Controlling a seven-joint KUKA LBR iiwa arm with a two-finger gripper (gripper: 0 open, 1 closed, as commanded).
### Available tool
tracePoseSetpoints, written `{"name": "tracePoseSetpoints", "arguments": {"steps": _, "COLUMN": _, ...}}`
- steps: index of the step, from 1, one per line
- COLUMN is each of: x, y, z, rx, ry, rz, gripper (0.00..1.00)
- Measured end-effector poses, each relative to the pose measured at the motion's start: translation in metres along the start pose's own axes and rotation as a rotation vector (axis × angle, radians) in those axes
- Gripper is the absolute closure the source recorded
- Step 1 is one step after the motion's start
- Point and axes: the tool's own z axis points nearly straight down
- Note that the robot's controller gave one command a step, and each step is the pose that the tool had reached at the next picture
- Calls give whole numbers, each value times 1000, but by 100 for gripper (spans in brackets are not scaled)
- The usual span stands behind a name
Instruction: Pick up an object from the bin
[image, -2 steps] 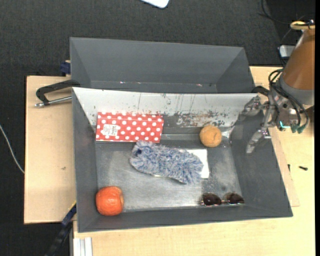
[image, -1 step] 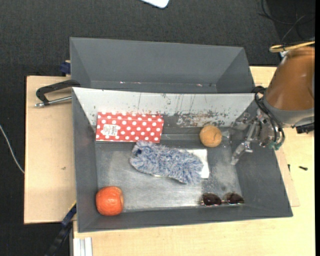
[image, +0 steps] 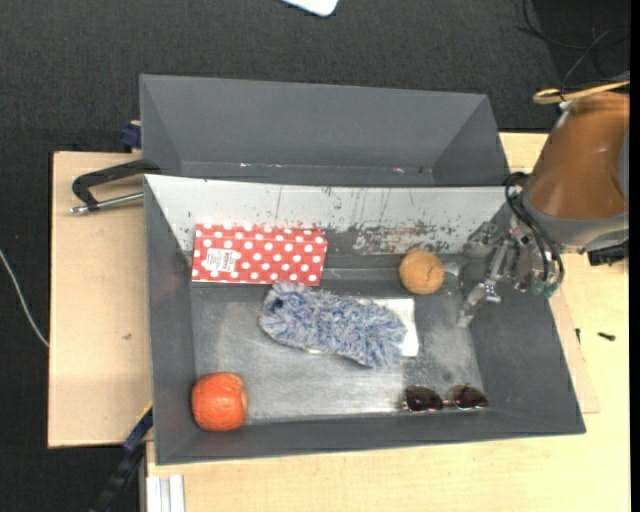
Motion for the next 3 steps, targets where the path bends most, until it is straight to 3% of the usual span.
{"name": "tracePoseSetpoints", "arguments": {"steps": 1, "x": 10, "y": 25, "z": 24, "rx": 2, "ry": -3, "rz": -97, "gripper": 0}}
{"name": "tracePoseSetpoints", "arguments": {"steps": 2, "x": 58, "y": 99, "z": 87, "rx": 2, "ry": 0, "rz": -128, "gripper": 0}}
{"name": "tracePoseSetpoints", "arguments": {"steps": 3, "x": 57, "y": 103, "z": 88, "rx": 1, "ry": -3, "rz": -132, "gripper": 0}}
